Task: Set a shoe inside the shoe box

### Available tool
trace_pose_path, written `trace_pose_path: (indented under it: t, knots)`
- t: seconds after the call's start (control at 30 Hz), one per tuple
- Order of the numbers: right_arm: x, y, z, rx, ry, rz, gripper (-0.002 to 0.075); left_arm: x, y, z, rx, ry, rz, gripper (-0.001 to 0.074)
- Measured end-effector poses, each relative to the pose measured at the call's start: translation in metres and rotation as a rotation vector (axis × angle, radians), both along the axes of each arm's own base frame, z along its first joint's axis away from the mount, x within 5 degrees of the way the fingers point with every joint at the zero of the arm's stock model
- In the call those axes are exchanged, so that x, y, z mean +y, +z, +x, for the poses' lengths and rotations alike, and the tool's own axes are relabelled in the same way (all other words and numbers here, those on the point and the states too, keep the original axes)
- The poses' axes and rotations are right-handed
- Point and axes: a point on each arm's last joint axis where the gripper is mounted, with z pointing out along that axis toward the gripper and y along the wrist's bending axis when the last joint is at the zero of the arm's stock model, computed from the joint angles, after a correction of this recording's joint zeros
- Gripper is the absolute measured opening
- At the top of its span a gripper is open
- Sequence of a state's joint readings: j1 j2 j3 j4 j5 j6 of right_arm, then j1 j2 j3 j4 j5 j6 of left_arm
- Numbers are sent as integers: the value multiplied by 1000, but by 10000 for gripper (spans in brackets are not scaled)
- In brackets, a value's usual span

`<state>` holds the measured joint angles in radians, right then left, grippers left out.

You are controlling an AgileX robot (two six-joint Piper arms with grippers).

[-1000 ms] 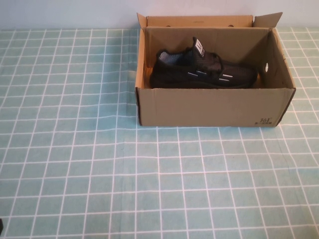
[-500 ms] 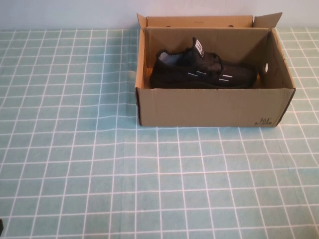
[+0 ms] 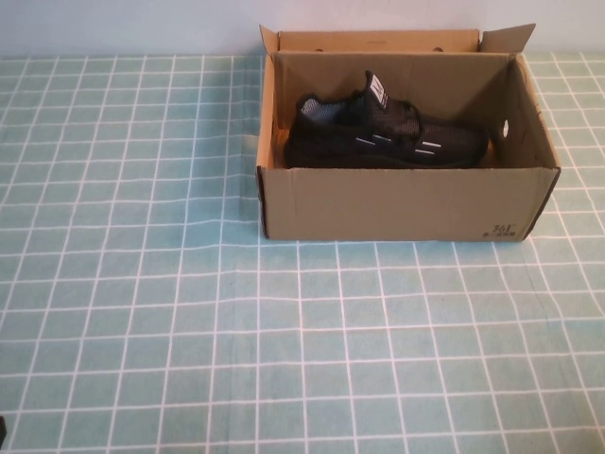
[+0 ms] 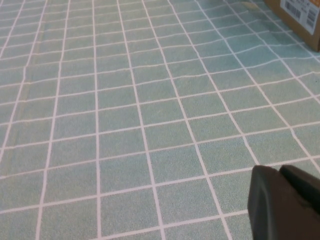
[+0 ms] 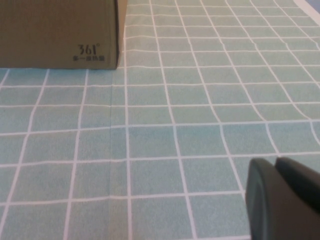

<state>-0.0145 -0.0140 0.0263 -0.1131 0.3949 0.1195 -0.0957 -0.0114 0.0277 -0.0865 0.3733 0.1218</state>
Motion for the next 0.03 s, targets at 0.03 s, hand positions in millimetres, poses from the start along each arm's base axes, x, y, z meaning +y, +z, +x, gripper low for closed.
trace_pose_path:
  t: [0.03]
  knots:
    - [0, 0, 0, 0, 0, 0, 0, 0, 0, 0, 0, 0, 0, -4]
